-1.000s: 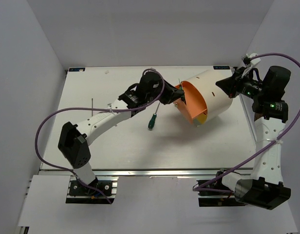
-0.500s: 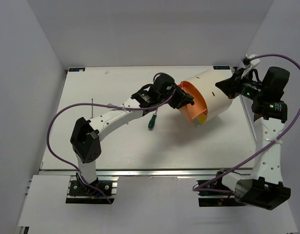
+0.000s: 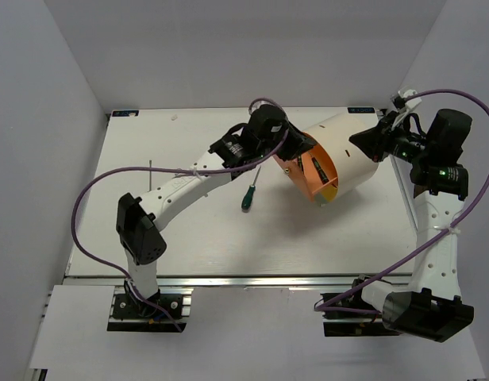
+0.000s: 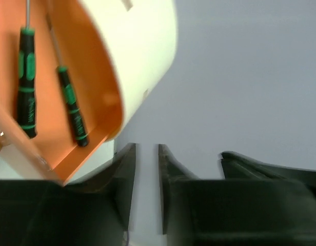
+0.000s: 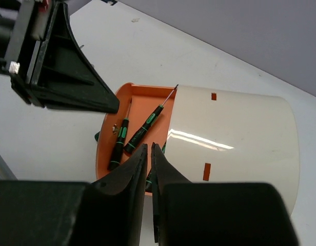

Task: Sort the tools into containers

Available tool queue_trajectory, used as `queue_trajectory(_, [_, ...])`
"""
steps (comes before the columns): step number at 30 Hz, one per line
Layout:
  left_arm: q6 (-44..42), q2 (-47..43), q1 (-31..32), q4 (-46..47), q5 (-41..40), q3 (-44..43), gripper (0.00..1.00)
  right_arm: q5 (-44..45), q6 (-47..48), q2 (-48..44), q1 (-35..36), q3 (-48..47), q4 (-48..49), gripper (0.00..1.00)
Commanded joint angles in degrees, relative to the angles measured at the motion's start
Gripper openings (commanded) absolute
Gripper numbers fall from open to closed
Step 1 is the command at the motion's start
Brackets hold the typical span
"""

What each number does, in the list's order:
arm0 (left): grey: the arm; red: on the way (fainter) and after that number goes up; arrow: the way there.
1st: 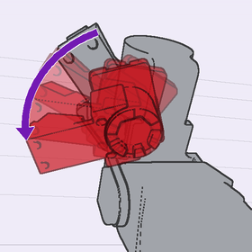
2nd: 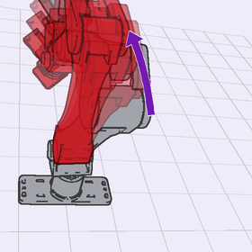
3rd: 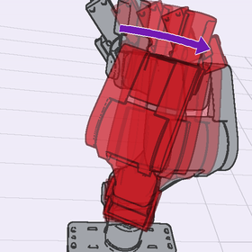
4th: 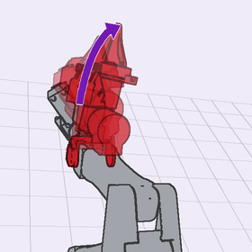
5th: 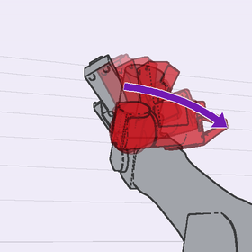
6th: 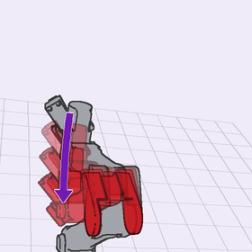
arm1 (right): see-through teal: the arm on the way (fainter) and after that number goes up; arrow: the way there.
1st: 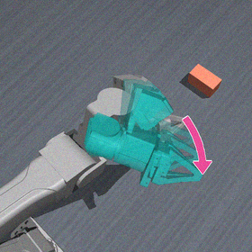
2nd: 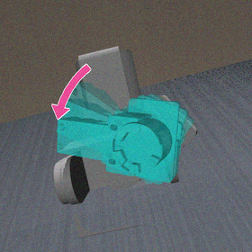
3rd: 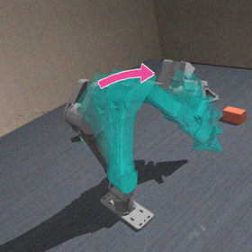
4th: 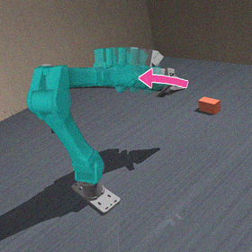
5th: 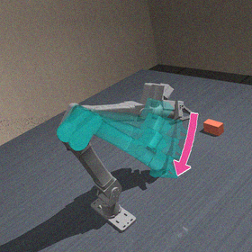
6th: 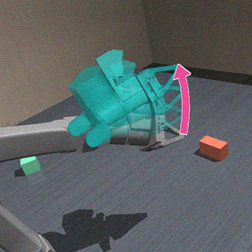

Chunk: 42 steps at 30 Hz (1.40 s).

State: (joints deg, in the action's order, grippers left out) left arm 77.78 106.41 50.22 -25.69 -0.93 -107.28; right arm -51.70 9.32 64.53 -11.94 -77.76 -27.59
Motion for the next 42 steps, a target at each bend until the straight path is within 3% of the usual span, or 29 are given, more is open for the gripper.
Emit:
queue_trajectory(1, [-11.4, -4.71, 0.14, -3.83, -7.66, -4.08, 0.15, -5.42, 5.61, 0.15, 0.08, -0.11, 0.34, 0.13])
queue_trajectory(2, [-15.6, -8.64, -0.03, -4.36, -11.34, -2.94, 0.07, -4.47, 7.79, 0.59, 1.47, -0.46, 0.61, 0.11])
queue_trajectory(3, [-17.9, -11.29, -0.55, -3.67, -12.68, 2.2, 0.01, -2.81, 9.12, 2.07, 2.96, -0.99, -0.08, 0.01])
queue_trajectory(5, [-22.82, -20.83, -1.69, 1.68, -14.1, 10.65, 0.0, 4.36, 15.77, 4.19, 9.99, -4.32, -5.68, 0.0])
queue_trajectory(6, [-23.8, -24.11, -2.14, 3.53, -13.93, 19.74, 0.0, 7.98, 16.77, 5.94, 13.06, -5.2, -6.67, 0.0])
queue_trajectory(7, [-24.42, -27.19, -2.75, 6.07, -13.58, 23.92, 0.13, 11.15, 16.87, 6.56, 18.48, -5.73, -6.77, 0.0])
queue_trajectory(11, [-22.51, -39.07, -3.37, 3.82, -15.85, 37.48, 0.4, 27.31, 14.32, 9.99, 26.79, -7.66, -3.87, 0.0])
queue_trajectory(14, [-20.74, -45.84, -3.28, 3.98, -17.0, 44.86, 0.51, 32.96, 12.92, 13.16, 29.26, -9.6, -2.64, 0.01])
queue_trajectory(16, [-20.65, -48.3, -3.28, 7.74, -16.21, 48.03, 0.51, 35.17, 12.13, 14.13, 29.61, -10.05, -0.46, 0.07])
queue_trajectory(17, [-20.21, -48.14, -3.37, 9.24, -15.51, 49.79, 0.48, 37.96, 11.78, 13.96, 29.52, -10.05, 0.78, 0.09])
queue_trajectory(18, [-20.3, -47.44, -3.28, 10.74, -14.64, 50.15, 0.32, 39.64, 11.51, 13.52, 29.44, -9.7, 2.18, 0.13])
queue_trajectory(19, [-20.38, -46.22, -3.37, 12.84, -12.54, 50.24, 0.25, 40.97, 10.64, 13.25, 28.74, -9.7, 5.07, 0.15])
queue_trajectory(21, [-20.38, -40.16, -3.37, 14.35, -9.89, 48.67, 0.17, 43.35, 9.06, 13.51, 27.25, -10.65, 6.76, 0.17])
queue_trajectory(26, [-21.96, -26.55, -3.28, 18.3, -3.56, 42.96, 0.18, 43.8, 2.99, 16.32, 18.46, -14.17, 6.86, 0.22])
queue_trajectory(30, [-23.11, -20.91, -3.28, 19.46, -0.83, 38.48, 0.19, 41.69, 2.8, 21.14, 10.04, -16.72, 4.05, 0.25])
queue_trajectory(42, [-24.43, -9.92, -3.28, 24.02, 5.58, 30.56, 0.28, 44.23, 11.15, 34.07, 5.09, -21.29, 1.93, 0.32])
